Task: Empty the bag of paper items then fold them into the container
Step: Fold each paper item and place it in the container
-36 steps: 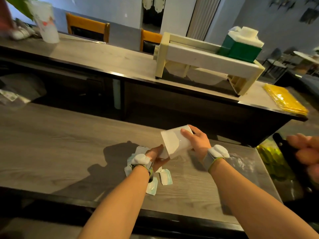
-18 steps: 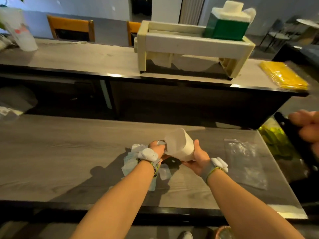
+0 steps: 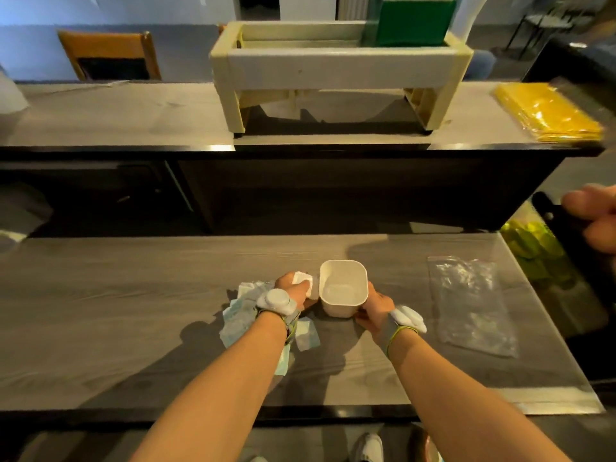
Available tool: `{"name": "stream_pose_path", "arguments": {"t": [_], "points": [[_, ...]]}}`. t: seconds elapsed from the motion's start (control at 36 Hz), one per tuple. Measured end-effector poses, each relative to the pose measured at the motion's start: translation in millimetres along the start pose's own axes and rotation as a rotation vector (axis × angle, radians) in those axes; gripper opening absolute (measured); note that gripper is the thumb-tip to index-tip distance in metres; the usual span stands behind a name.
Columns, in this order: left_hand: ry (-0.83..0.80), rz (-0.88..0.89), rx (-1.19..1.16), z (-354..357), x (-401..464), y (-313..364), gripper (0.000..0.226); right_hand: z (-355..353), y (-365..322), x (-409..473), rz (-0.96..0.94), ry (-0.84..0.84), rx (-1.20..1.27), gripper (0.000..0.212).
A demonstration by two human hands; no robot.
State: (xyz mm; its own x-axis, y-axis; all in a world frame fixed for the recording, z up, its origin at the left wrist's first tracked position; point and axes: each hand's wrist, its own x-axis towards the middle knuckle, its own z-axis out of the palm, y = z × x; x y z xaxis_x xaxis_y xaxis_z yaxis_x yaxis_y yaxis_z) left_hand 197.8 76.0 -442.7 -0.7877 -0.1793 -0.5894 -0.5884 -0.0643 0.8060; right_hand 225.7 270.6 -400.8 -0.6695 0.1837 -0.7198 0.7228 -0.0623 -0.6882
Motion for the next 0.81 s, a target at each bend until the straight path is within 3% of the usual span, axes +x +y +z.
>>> {"name": "stream_pose_path", "arguments": {"t": [0.06, 0.14, 0.25, 0.36, 0.5, 0.58, 0.69, 0.81], "points": [[0.008, 0.034, -0.007, -3, -26, 16, 0.019, -1, 0, 0, -0.014, 0.023, -0.01, 0.032], [0.034, 0.03, 0.016, -11, -41, 24, 0.005, -4, -1, 0, -0.018, 0.074, -0.021, 0.032], [0.032, 0.076, 0.097, -29, -32, 12, 0.009, -19, -5, 4, -0.059, 0.14, -0.065, 0.037], [-0.057, 0.099, 0.14, -43, -52, 17, 0.007, -21, -29, -26, -0.127, 0.143, 0.094, 0.008], [-0.096, 0.071, 0.033, -60, -67, 4, 0.04, 20, -37, -68, -0.265, 0.154, 0.186, 0.008], [-0.11, 0.088, 0.042, -66, -74, -1, 0.037, 52, -28, -91, -0.323, 0.027, -0.007, 0.01], [-0.158, 0.122, -0.03, -79, -79, -3, 0.024, 87, 0, -102, -0.375, -0.097, -0.356, 0.028], [-0.312, 0.023, -0.189, -97, -84, -4, 0.013, 105, 24, -101, -0.411, -0.103, -0.31, 0.029]]}}
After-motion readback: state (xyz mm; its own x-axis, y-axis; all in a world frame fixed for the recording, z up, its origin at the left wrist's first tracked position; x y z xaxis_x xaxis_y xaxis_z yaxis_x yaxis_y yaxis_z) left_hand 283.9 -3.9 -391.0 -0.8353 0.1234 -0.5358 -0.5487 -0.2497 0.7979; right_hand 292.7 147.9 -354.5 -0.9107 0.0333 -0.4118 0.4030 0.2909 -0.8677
